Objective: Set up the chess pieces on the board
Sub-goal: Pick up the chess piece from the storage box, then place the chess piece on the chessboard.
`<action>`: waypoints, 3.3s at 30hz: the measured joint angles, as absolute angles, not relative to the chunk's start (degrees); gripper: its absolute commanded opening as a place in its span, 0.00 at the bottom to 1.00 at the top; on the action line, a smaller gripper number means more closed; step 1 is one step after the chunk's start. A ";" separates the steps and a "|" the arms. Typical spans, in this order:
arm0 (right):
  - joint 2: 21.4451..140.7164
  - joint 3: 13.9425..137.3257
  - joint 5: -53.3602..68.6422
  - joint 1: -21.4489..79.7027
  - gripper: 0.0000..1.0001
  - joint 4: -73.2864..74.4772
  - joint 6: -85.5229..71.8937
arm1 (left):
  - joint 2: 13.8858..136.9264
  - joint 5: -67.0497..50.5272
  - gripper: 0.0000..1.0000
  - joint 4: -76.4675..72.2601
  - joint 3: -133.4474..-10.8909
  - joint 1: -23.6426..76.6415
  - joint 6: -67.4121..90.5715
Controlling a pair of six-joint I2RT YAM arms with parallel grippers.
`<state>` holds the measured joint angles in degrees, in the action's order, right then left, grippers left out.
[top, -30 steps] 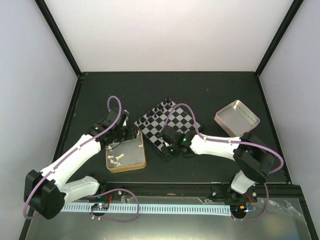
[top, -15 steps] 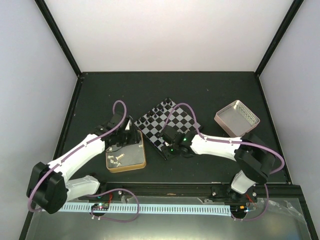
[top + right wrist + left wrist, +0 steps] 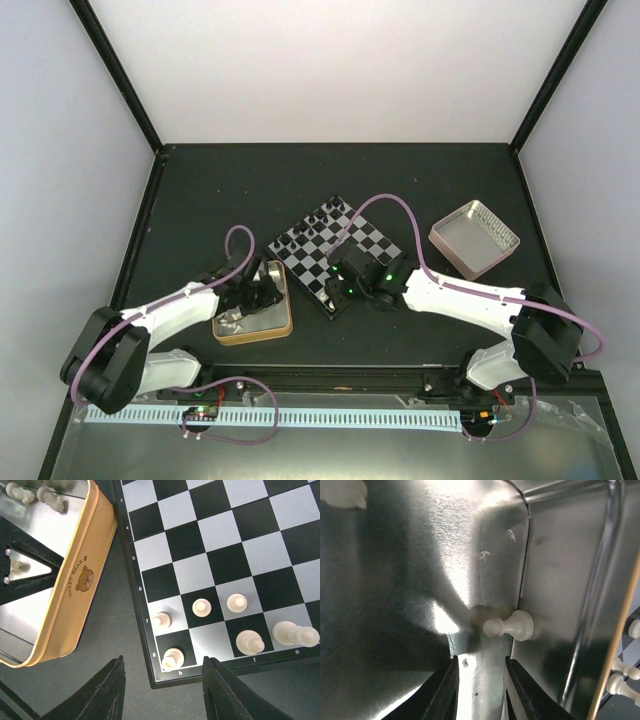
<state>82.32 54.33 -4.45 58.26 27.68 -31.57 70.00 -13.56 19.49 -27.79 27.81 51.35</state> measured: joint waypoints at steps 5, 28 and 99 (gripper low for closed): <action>82.04 54.30 -5.06 58.26 0.44 27.94 -32.32 | 70.00 -13.52 0.29 13.39 -24.93 27.81 57.84; 79.77 53.10 -7.03 58.26 0.42 27.86 -33.36 | 69.78 -9.19 0.22 4.14 -21.34 27.83 73.87; 87.48 55.16 15.64 56.99 0.03 5.23 -21.58 | 51.16 -29.28 0.22 17.93 -31.86 27.57 53.47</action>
<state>87.48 55.16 15.64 56.99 5.23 -21.58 51.16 -29.28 17.93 -31.86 27.57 53.47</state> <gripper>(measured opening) 0.141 0.082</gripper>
